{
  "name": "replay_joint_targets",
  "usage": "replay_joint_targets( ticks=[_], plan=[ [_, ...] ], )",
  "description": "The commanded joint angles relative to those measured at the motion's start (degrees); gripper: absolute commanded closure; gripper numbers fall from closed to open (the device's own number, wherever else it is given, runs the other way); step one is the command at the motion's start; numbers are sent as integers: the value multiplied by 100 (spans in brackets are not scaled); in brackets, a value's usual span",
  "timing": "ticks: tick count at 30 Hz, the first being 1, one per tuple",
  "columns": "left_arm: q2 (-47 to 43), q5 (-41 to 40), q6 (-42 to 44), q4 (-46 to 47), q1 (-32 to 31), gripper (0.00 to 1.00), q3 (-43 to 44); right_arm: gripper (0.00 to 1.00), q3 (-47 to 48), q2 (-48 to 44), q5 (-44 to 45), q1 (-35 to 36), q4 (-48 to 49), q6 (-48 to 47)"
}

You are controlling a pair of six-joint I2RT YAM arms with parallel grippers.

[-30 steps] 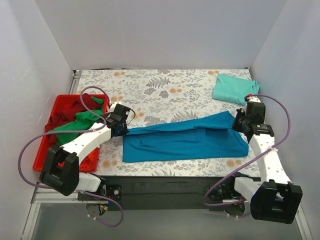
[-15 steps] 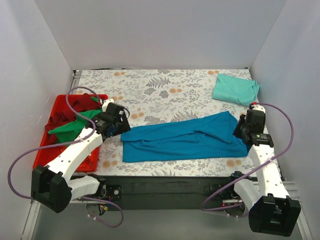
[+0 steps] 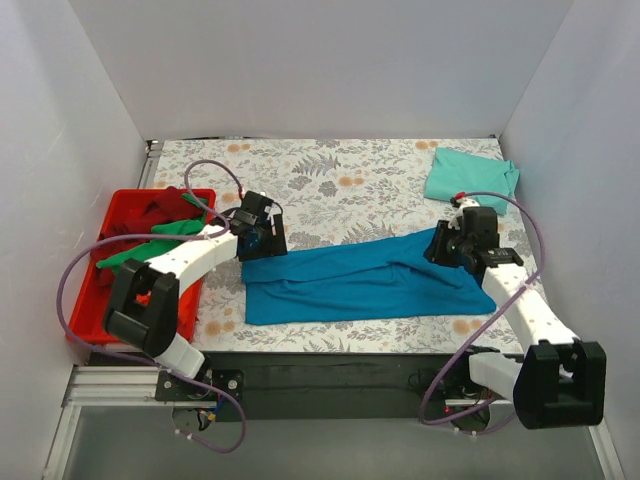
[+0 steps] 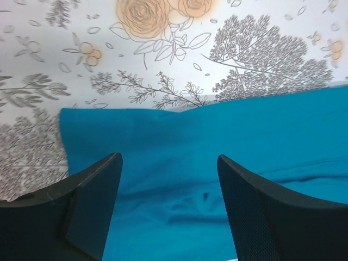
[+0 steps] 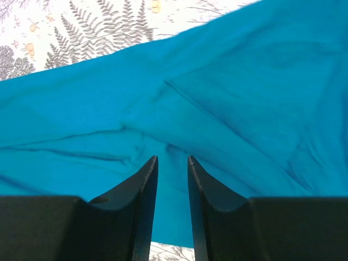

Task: Fold and stack the t-shirts
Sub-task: Fold the tshirt

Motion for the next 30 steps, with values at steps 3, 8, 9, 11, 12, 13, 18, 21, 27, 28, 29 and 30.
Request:
replay_joint_targets(
  ticks=[3, 8, 9, 11, 12, 13, 18, 21, 27, 28, 29, 30],
  plan=[
    [324, 270, 306, 561, -17, 31, -249, 66, 609, 874, -429, 228, 740, -30],
    [421, 182, 376, 675, -17, 30, -259, 66, 933, 1481, -376, 272, 810, -171],
    [447, 156, 385, 658, -17, 31, -233, 66, 969, 1639, -402, 280, 837, -197],
    [553, 112, 394, 614, -17, 31, -188, 65, 1056, 1798, -507, 298, 889, -241],
    [588, 112, 412, 596, -26, 30, -180, 66, 1083, 1929, -516, 307, 890, -242],
    [632, 103, 412, 587, -17, 31, -154, 65, 1092, 1991, -516, 333, 899, -259],
    [676, 15, 421, 552, -17, 30, -136, 65, 1092, 2237, -508, 395, 907, -338],
    [685, 15, 412, 543, -17, 30, -136, 64, 1092, 2334, -455, 439, 925, -408],
    [720, 6, 412, 517, -17, 30, -136, 64, 1188, 2519, -367, 482, 978, -514],
    [720, -3, 403, 517, -17, 31, -136, 64, 1224, 2554, -367, 483, 969, -540],
    [720, -11, 403, 517, -17, 31, -136, 64, 1259, 2572, -350, 483, 969, -540],
    [729, -11, 403, 517, -17, 30, -136, 64, 1285, 2633, -332, 483, 978, -558]
  ],
)
